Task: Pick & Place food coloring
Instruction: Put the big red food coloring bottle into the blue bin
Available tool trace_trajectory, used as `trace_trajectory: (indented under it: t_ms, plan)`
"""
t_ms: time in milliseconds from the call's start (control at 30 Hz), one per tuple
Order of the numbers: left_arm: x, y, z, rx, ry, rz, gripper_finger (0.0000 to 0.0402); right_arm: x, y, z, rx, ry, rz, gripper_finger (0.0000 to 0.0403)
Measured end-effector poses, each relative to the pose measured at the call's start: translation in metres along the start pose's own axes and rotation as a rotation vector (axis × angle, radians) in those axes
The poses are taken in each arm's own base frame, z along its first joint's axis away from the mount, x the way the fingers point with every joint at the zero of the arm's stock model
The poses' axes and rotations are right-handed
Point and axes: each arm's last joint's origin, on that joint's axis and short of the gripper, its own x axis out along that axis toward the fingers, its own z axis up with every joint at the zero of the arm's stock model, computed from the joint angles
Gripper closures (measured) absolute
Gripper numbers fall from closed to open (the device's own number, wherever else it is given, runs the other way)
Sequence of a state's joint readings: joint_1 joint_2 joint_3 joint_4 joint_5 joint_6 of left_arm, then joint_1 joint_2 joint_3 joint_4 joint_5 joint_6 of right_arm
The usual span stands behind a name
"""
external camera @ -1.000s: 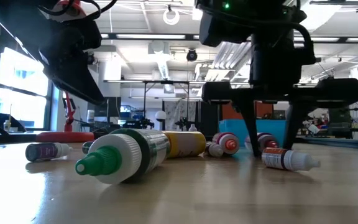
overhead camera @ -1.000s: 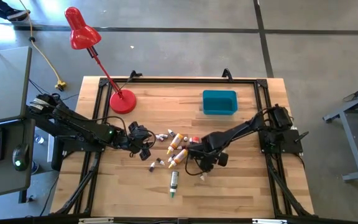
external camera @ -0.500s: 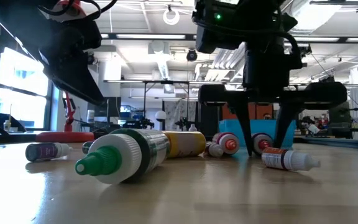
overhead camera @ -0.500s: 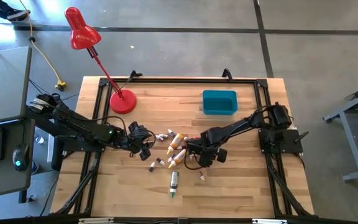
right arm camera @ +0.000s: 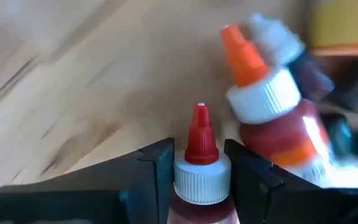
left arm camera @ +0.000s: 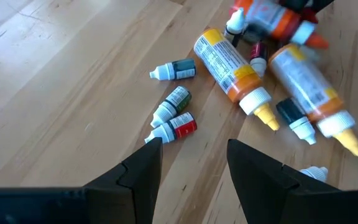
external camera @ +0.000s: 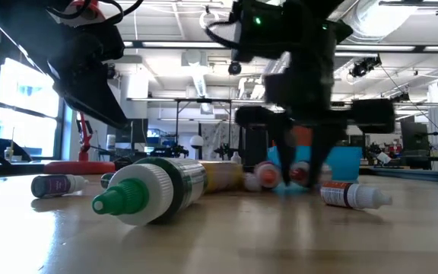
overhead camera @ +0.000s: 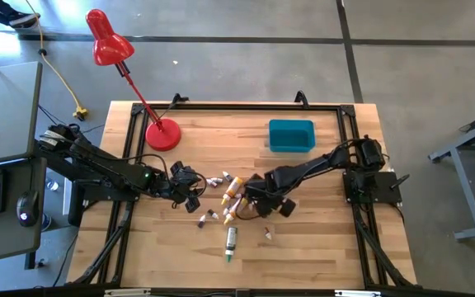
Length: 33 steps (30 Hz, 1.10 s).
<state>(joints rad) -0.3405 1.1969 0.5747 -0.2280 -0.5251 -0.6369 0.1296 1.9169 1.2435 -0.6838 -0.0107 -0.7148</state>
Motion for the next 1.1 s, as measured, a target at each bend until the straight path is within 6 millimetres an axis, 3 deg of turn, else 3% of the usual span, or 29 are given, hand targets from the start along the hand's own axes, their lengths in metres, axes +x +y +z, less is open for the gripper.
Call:
trace_trajectory:
  t_ms: [133, 300, 467, 600, 767, 933, 1000, 1100]
  plan:
    - [0.000, 0.000, 0.000, -0.001, -0.004, 0.002, 0.0223, -0.029, -0.009, 0.010, 0.167, -0.055, -0.114, 0.0288]
    - [0.000, -0.001, 0.001, -0.009, -0.014, -0.005, 0.0223, -0.073, -0.006, 0.002, 0.297, -0.138, -0.173, 0.0288]
    - [0.000, -0.001, 0.002, -0.014, -0.022, -0.010, 0.0223, -0.124, 0.012, -0.023, 0.407, -0.230, -0.322, 0.0288]
    - [0.000, -0.002, 0.003, -0.019, -0.032, -0.013, 0.0223, -0.151, 0.032, -0.052, 0.493, -0.397, -0.618, 0.0288]
    - [0.000, -0.003, 0.005, -0.028, -0.054, -0.016, 0.0223, -0.144, 0.050, -0.101, 0.666, -0.778, -1.011, 0.0287]
    - [0.000, -0.003, 0.005, -0.027, -0.054, -0.016, 0.0223, -0.116, 0.072, -0.157, 0.986, -1.149, -1.354, 0.0268]
    - [0.000, -0.003, 0.005, -0.027, -0.054, -0.016, 0.0223, -0.104, 0.081, -0.174, 1.019, -1.216, -1.404, 0.0270]
    - [0.000, -0.002, 0.005, -0.028, -0.066, 0.001, 0.0223, -0.087, 0.087, -0.190, 1.040, -1.172, -1.443, 0.0286]
